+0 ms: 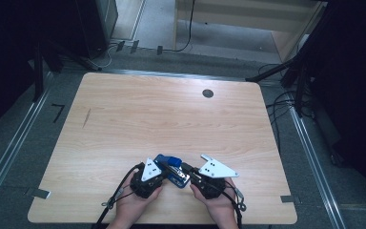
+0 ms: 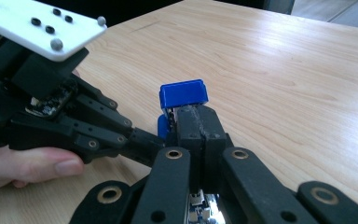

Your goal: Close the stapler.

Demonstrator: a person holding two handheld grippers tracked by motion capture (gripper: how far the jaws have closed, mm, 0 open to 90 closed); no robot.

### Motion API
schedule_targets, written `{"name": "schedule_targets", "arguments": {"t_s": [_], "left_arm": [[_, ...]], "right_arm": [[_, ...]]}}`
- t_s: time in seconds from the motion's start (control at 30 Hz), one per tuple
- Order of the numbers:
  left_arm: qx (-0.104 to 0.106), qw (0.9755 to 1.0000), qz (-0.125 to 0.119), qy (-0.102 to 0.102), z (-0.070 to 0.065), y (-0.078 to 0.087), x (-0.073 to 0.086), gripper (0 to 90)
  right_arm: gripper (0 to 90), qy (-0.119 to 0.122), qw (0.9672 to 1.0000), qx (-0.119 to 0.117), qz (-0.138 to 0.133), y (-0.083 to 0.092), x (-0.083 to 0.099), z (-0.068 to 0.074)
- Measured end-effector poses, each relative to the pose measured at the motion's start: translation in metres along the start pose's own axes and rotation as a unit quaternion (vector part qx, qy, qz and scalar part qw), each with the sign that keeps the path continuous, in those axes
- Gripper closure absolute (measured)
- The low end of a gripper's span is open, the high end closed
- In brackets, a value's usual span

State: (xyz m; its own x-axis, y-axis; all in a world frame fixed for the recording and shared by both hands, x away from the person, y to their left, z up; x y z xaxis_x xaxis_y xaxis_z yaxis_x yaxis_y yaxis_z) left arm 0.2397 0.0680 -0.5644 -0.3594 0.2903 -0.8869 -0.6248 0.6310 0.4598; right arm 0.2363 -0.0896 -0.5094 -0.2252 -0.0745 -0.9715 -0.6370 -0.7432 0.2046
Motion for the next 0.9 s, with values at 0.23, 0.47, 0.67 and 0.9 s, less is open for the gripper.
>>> {"name": "schedule_targets", "arguments": {"t_s": [0.23,0.47,0.67,0.9], "left_arm": [[0.001,1.0,-0.001,0.001,0.0,0.0,0.0,90.0],[-0.003,1.0,-0.002,-0.006,-0.001,0.0,0.0,90.0],[-0.003,1.0,-0.002,-0.006,-0.001,0.0,0.0,90.0],[-0.004,1.0,-0.001,-0.007,-0.001,0.0,0.0,90.0]], "right_arm": [[90.0,0.008,1.0,-0.002,0.0,-0.006,-0.009,0.002],[90.0,0.014,0.9999,-0.005,0.001,-0.011,-0.015,0.003],[90.0,0.018,0.9998,-0.007,-0.003,-0.015,-0.02,0.004],[90.0,0.018,0.9998,-0.009,-0.008,-0.021,-0.024,0.006]]}}
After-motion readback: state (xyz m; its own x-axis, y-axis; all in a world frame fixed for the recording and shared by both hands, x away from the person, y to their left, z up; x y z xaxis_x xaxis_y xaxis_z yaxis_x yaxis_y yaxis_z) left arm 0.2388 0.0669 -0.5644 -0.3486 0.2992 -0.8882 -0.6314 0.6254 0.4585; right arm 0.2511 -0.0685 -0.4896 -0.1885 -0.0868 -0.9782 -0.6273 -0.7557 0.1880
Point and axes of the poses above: each handheld gripper's, and its own axes: y roughly backward along the jaws, x roughly out of its underside, z roughly to its left, the point moved 5 cm from there along -y, roughly forward along the jaws, and after that the axes turned 11 degrees about -z, right-handed, at the moved point
